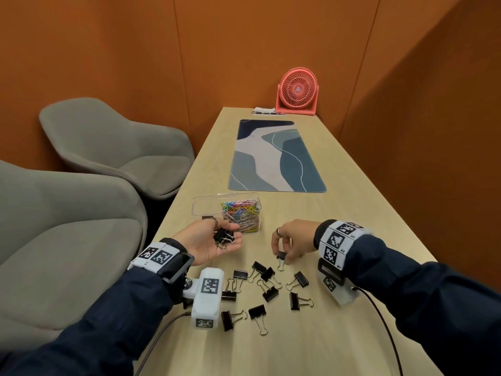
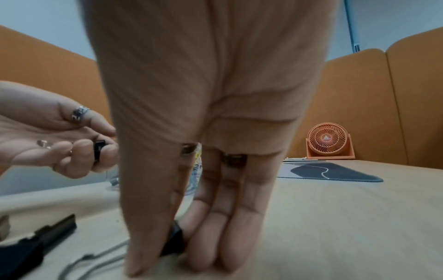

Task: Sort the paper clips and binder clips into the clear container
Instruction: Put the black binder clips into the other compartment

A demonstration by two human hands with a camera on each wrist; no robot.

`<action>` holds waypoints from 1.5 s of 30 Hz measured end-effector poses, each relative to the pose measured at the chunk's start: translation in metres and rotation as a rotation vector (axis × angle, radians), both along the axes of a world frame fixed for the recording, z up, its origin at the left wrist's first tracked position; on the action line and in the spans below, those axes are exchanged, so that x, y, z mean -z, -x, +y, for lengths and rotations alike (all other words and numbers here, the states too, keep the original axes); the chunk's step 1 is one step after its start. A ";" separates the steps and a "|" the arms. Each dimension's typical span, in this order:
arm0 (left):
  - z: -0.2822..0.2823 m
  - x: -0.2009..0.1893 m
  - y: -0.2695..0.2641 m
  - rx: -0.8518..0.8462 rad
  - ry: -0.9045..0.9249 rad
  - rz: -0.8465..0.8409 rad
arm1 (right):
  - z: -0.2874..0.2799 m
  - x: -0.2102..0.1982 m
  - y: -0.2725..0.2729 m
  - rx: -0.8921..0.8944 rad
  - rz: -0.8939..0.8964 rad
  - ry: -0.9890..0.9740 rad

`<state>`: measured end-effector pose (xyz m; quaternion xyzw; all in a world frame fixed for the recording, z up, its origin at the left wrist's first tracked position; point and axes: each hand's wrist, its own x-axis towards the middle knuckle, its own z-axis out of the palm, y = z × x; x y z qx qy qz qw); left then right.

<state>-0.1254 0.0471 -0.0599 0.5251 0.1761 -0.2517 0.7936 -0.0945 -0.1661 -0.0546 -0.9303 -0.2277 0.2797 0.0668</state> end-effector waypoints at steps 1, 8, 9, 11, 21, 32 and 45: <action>0.000 0.000 0.000 0.000 -0.003 -0.002 | -0.001 0.001 -0.001 0.014 0.008 0.002; -0.002 0.002 -0.001 -0.071 0.054 0.021 | 0.001 -0.005 0.003 0.070 -0.289 -0.141; -0.004 0.002 -0.001 -0.073 0.067 0.032 | 0.006 -0.011 0.004 0.079 -0.334 -0.246; -0.007 0.002 -0.002 -0.057 0.086 0.034 | 0.020 -0.022 0.006 0.073 -0.365 -0.404; 0.003 -0.006 0.000 -0.048 0.205 -0.037 | 0.062 -0.028 0.003 0.052 -0.424 -0.538; 0.036 -0.059 -0.029 0.047 -0.334 -0.232 | 0.047 -0.008 -0.027 0.181 -0.361 -0.275; 0.030 -0.061 -0.066 0.719 -1.231 -0.672 | 0.041 -0.026 -0.027 0.111 -0.339 -0.247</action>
